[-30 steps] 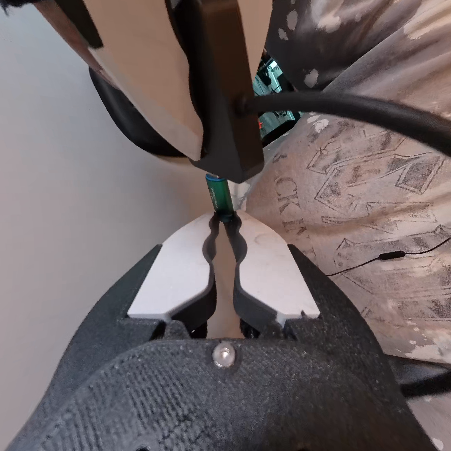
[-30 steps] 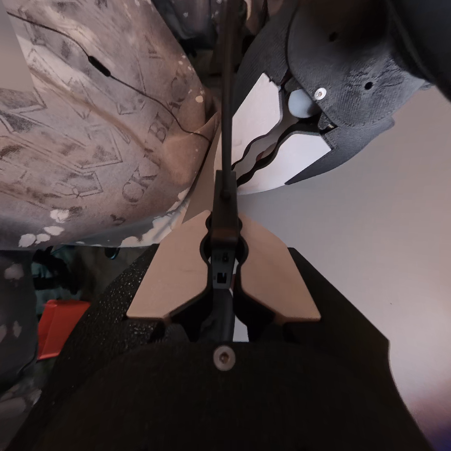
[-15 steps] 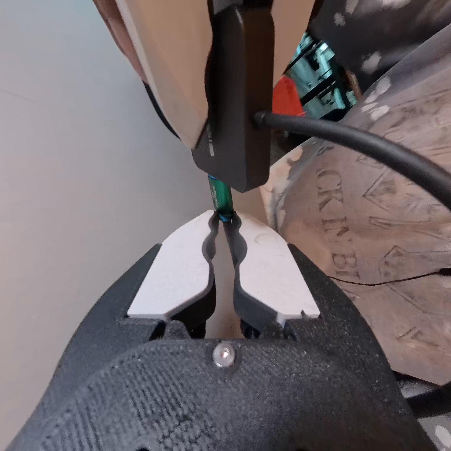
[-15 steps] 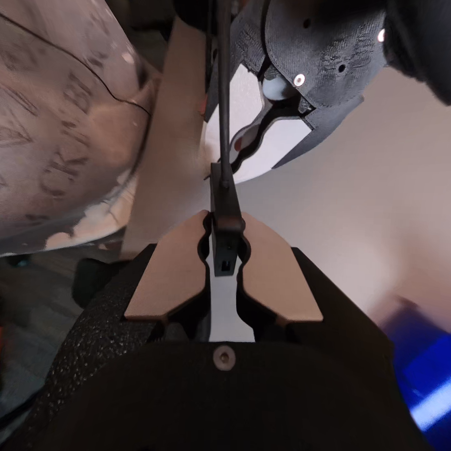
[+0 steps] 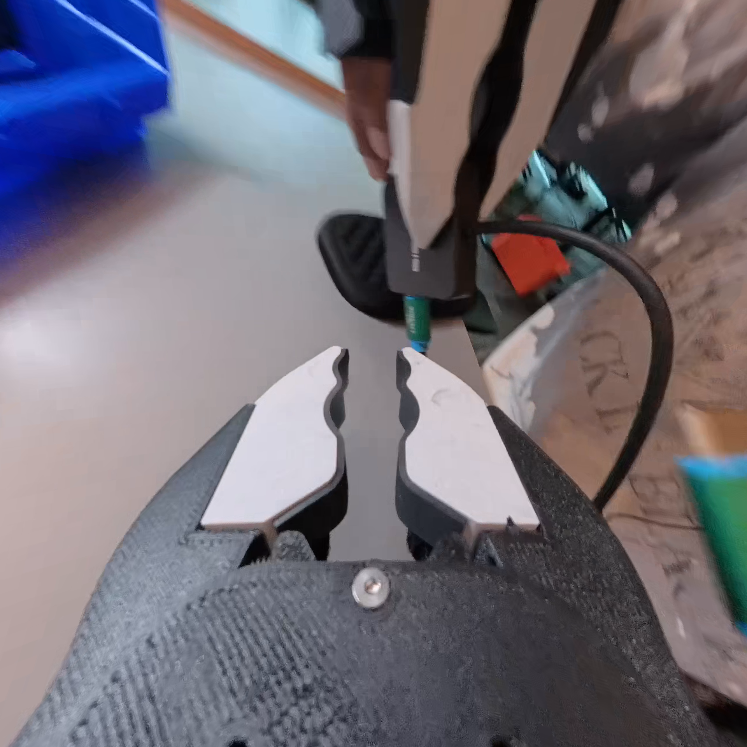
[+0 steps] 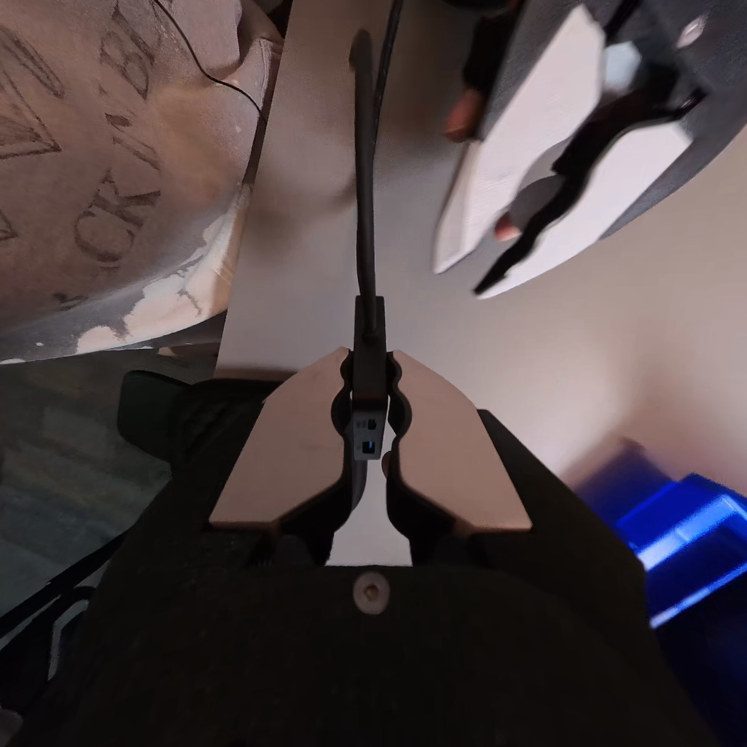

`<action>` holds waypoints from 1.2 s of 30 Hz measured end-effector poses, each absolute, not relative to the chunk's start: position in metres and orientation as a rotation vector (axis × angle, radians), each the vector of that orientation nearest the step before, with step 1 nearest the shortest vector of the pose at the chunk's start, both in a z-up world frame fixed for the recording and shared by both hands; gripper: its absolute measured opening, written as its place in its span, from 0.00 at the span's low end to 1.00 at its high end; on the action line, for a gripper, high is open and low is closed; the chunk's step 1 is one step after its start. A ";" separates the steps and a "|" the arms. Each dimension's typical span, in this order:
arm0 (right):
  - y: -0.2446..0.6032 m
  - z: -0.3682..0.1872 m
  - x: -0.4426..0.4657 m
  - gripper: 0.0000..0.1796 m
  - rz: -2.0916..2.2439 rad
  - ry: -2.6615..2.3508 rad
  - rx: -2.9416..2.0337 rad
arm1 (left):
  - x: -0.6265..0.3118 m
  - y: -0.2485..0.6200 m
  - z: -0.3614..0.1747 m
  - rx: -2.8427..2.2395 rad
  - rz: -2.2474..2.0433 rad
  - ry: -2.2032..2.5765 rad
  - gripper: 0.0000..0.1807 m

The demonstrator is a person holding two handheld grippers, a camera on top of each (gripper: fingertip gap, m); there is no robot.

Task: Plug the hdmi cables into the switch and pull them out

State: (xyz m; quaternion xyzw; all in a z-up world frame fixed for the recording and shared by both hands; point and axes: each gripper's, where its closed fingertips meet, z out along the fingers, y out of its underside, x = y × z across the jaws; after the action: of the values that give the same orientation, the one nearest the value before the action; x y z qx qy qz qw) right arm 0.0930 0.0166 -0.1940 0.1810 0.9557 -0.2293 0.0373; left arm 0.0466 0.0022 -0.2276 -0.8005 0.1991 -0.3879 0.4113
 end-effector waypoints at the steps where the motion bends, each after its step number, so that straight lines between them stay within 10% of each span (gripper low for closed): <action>1: 0.019 -0.188 0.095 0.08 -0.723 2.945 0.577 | 0.033 0.009 -0.222 -1.977 -0.947 0.427 0.13; 36: 0.191 0.003 0.017 0.08 -1.379 3.220 1.640 | -0.096 0.031 -0.213 -1.824 -0.351 -0.037 0.14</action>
State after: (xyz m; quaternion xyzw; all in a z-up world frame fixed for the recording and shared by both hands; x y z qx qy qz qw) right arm 0.0174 0.1915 0.0034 0.3964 0.7782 -0.3333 -0.3553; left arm -0.0958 0.0312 -0.2128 -0.7865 -0.0159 -0.1515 0.5985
